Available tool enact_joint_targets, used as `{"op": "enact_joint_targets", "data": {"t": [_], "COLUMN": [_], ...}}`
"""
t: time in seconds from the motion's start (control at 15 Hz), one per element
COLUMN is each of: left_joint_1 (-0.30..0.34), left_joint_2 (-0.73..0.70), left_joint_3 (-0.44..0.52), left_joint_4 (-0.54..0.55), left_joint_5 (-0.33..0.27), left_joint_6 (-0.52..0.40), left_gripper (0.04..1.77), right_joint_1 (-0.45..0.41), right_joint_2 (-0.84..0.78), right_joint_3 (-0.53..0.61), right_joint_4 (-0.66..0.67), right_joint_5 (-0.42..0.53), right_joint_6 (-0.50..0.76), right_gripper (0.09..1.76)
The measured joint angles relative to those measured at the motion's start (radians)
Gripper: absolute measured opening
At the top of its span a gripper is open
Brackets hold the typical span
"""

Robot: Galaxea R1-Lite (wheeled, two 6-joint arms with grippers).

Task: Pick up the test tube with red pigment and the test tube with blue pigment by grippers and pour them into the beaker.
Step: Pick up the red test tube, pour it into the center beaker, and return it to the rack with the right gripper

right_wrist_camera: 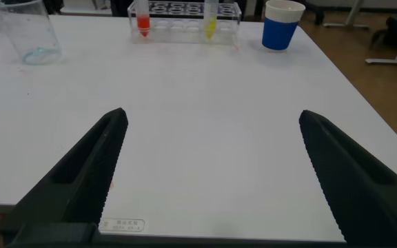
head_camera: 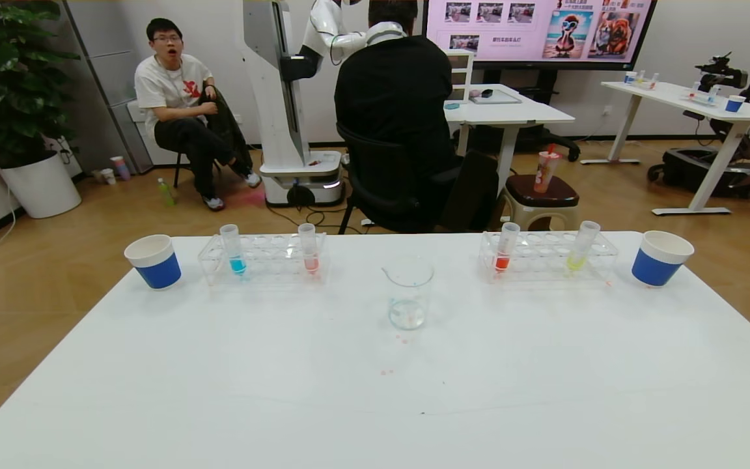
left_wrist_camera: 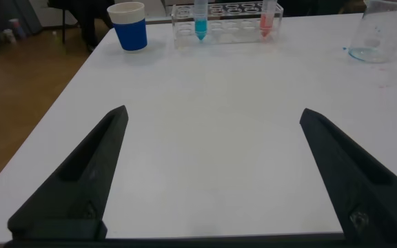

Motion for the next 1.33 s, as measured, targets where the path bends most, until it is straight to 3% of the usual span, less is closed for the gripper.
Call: {"op": "enact_joint_targets", "data": {"t": [0.87, 1.07, 1.33], "left_joint_1": [0.0, 0.0, 0.0], "left_joint_2": [0.0, 0.0, 0.0], "left_joint_3": [0.0, 0.0, 0.0], "left_joint_4": [0.0, 0.0, 0.0], "left_joint_5": [0.0, 0.0, 0.0], "left_joint_6": [0.0, 0.0, 0.0], "left_gripper": [1.74, 1.74, 1.74], "right_joint_1": [0.0, 0.001, 0.004], "right_joint_2": [0.0, 0.012, 0.166], "right_joint_3": [-0.007, -0.121, -0.325], "right_joint_4": [-0.011, 0.0, -0.004], "right_joint_5": [-0.001, 0.003, 0.004], "right_joint_6": [-0.028, -0.032, -0.033], "right_gripper": [1.74, 1.74, 1.74]}}
